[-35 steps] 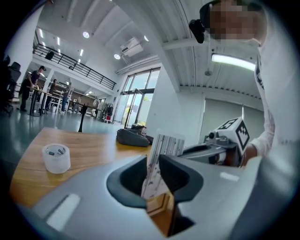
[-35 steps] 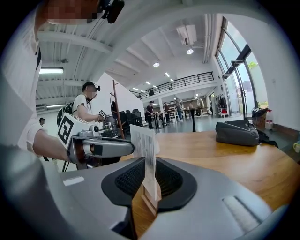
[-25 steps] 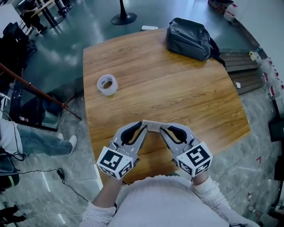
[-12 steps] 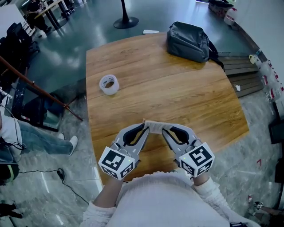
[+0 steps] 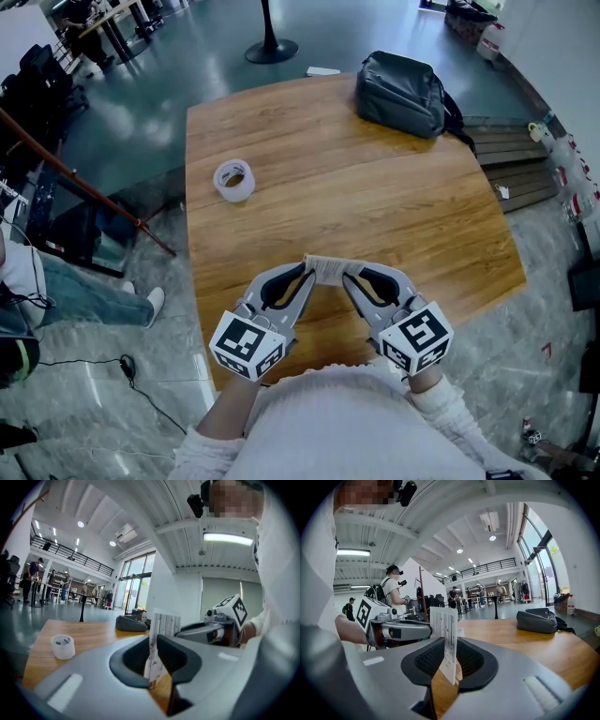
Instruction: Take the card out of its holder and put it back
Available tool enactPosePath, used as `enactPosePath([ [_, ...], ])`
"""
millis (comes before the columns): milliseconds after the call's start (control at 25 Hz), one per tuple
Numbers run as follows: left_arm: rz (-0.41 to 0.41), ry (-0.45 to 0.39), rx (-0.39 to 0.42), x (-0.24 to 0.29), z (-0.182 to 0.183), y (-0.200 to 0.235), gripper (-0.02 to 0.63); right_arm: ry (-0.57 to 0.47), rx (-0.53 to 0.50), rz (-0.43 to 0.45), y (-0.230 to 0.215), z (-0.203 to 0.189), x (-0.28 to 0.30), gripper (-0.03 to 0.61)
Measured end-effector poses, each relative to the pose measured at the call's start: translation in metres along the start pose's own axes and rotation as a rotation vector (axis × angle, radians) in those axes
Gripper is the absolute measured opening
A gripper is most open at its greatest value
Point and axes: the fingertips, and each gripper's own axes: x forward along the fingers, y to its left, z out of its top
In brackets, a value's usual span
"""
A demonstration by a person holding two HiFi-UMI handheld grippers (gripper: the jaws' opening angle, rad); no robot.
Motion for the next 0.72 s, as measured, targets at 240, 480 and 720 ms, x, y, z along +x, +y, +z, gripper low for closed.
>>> enactPosePath([
  [240,-0.005,-0.022,-0.02,0.0003,0.0011,0.0,0.054,-0.004,0.0,0.005,-0.0004,-0.0004,-0.0003,0.071],
  [480,-0.016,-0.012,-0.049,0.0019,-0.0017,0.0,0.054,0.002,0.011,0.004,-0.0011,-0.0036,-0.0008,0.071],
  [720,-0.025,-0.006,-0.049,0.0063,-0.0026,0.0041,0.054,0.005,0.019,-0.007,-0.0041,-0.0041,0.0021,0.069],
])
